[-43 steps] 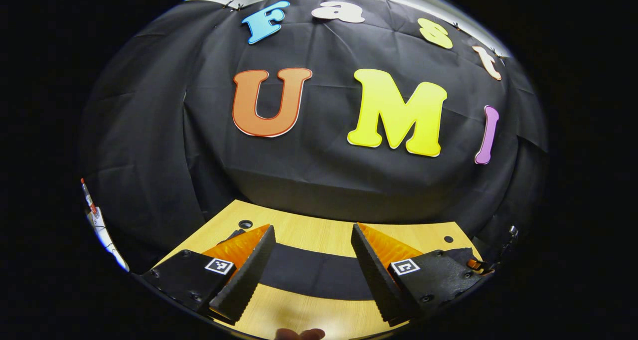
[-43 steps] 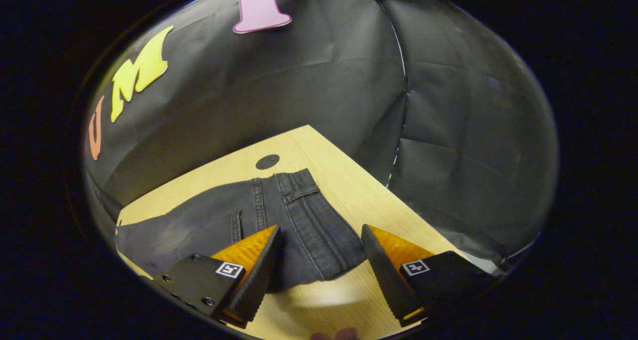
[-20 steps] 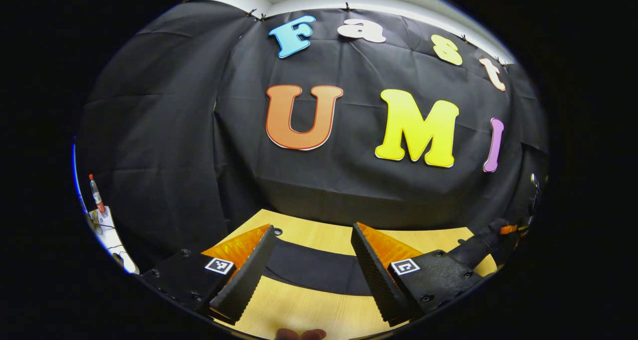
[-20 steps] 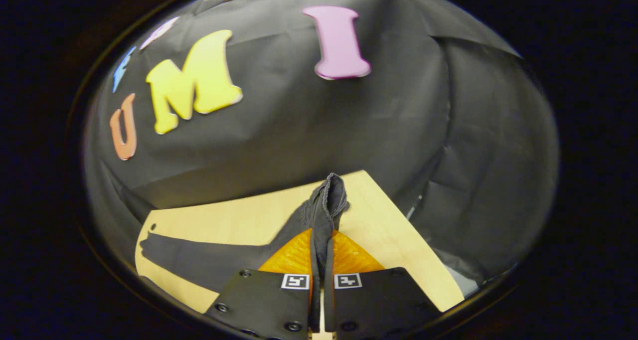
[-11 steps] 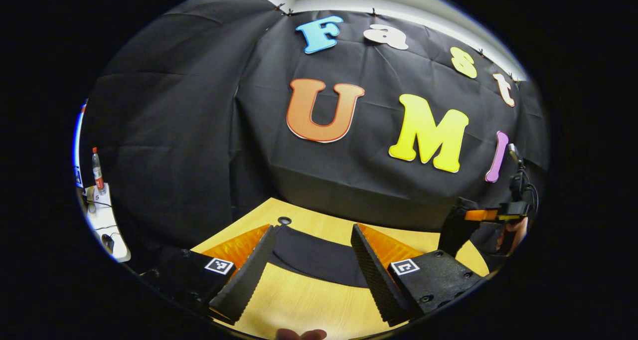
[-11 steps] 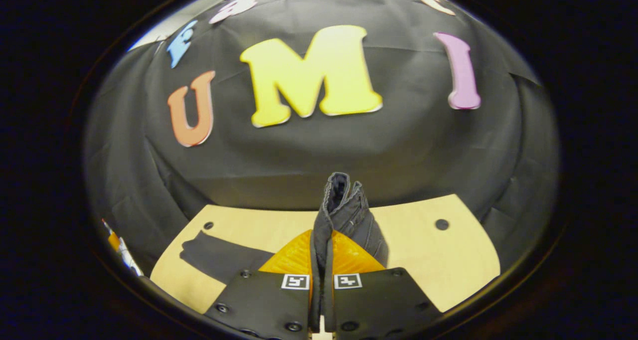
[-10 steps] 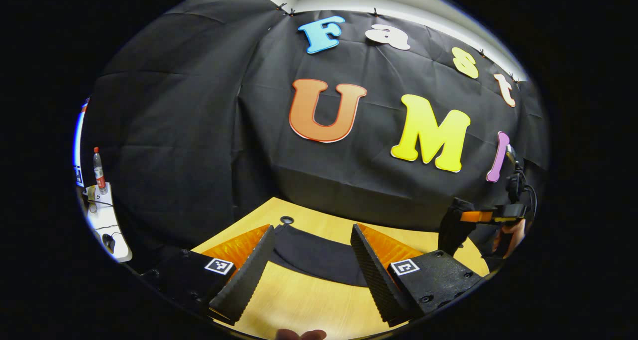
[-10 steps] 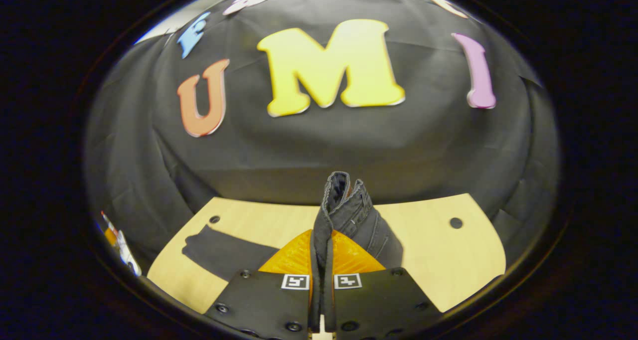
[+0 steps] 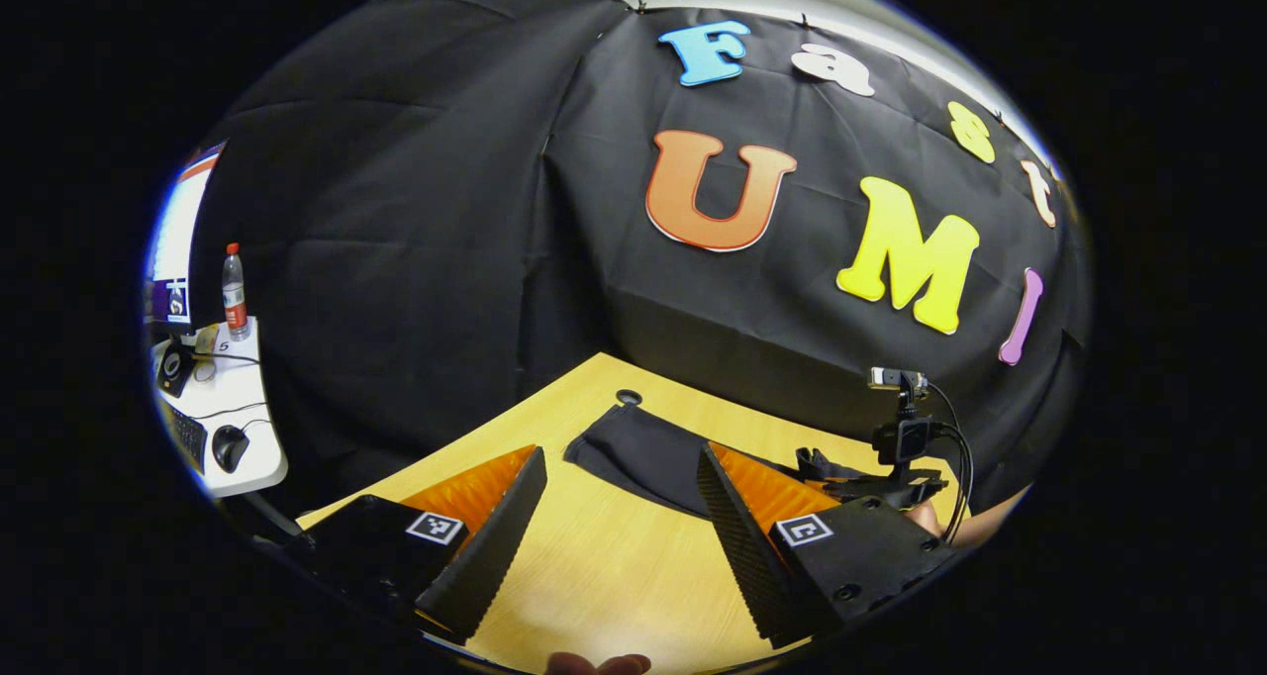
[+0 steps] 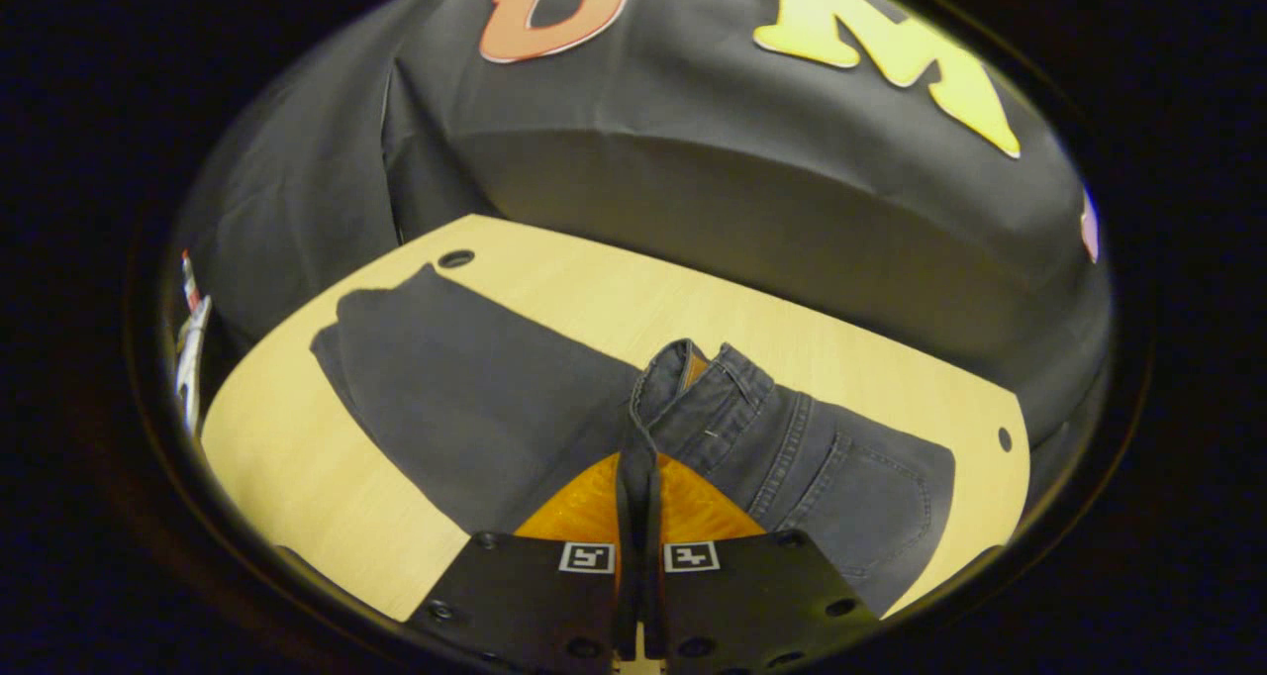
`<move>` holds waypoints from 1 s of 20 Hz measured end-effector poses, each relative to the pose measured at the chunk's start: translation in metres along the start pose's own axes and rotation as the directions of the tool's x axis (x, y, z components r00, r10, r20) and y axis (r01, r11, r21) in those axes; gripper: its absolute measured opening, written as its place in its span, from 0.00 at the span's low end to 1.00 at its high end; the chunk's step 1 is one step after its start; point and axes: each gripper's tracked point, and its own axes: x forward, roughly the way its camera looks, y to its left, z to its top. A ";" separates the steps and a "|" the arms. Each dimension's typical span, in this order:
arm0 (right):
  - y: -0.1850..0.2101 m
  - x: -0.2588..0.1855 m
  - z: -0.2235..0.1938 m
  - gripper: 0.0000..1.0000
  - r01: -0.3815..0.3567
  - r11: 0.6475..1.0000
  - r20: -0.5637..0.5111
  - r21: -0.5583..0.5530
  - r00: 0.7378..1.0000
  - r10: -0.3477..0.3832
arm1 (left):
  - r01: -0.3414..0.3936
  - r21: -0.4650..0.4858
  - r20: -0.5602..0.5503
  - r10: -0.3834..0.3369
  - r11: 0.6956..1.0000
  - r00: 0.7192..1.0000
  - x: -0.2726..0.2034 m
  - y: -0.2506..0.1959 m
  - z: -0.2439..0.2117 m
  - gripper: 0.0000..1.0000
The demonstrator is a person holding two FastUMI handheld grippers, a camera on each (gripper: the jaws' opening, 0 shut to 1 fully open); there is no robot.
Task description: Grasp the waist and the cuffs of the jeans and fold them to make the two legs overlap; first hold the waist and fold one-third of the jeans toward the cuffs, then hold the cuffs and fold the remaining one-third in the same direction to finish folding.
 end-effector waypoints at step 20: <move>-0.065 -0.243 0.077 0.99 -0.127 0.992 0.290 -0.005 0.949 0.123 | 0.024 -0.750 -0.211 -0.273 0.661 0.939 0.179 -0.009 -0.094 0.99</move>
